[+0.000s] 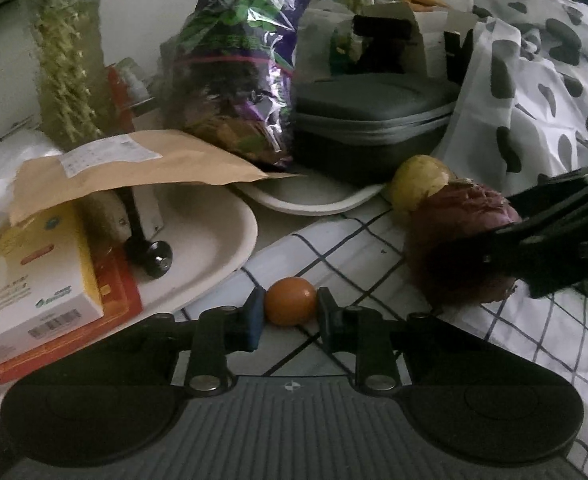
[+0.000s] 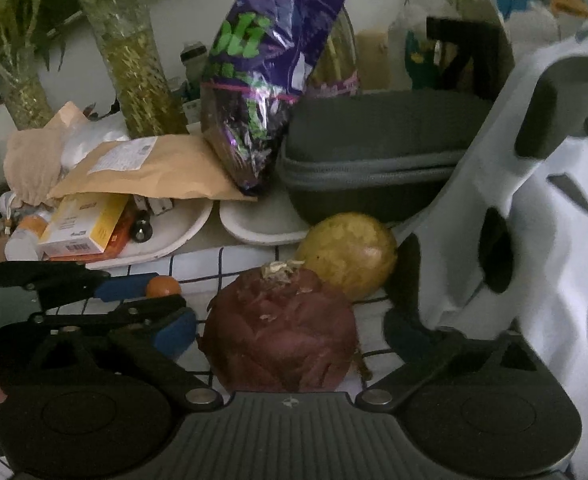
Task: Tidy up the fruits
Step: 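Grasp the red dragon fruit with the right tool while the left tool grasps the small apricot, then carry the dragon fruit and apricot over the rose plate with both tools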
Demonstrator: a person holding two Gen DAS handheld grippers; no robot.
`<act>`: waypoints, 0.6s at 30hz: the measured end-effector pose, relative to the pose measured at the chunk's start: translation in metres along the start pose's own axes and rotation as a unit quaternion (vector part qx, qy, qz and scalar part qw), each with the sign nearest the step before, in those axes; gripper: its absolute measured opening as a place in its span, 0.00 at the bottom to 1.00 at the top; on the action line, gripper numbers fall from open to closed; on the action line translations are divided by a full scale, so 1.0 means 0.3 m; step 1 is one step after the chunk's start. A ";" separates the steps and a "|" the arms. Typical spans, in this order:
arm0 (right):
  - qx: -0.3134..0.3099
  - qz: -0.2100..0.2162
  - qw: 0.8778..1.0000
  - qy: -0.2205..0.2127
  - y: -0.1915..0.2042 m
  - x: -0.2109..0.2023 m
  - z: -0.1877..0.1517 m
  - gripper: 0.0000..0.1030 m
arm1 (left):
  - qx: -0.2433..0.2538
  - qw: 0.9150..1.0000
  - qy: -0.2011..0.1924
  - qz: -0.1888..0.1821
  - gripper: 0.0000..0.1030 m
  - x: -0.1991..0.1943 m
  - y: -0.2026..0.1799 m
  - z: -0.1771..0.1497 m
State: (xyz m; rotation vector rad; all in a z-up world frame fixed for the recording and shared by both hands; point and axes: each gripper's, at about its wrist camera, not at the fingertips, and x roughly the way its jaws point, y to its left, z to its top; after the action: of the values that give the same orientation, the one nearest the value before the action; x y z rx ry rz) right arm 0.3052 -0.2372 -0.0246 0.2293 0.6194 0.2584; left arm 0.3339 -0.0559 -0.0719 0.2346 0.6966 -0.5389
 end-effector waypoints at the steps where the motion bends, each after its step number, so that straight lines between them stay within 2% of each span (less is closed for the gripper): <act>1: 0.003 0.005 1.000 0.006 -0.001 0.009 -0.002 0.82 | 0.001 1.000 -0.001 0.001 0.25 -0.004 0.002 -0.002; 8: 0.010 0.011 1.000 0.008 0.001 0.016 -0.003 0.72 | 0.000 1.000 -0.002 -0.001 0.25 -0.026 0.007 -0.003; 18: 0.008 0.009 1.000 0.000 0.013 -0.029 0.001 0.70 | -0.001 1.000 -0.008 -0.002 0.25 -0.074 -0.006 0.002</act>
State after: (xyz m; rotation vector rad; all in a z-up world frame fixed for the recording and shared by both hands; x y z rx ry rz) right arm 0.2979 -0.2363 -0.0185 0.2504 0.6191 0.2712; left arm 0.3191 -0.0490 -0.0567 0.2255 0.6820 -0.5439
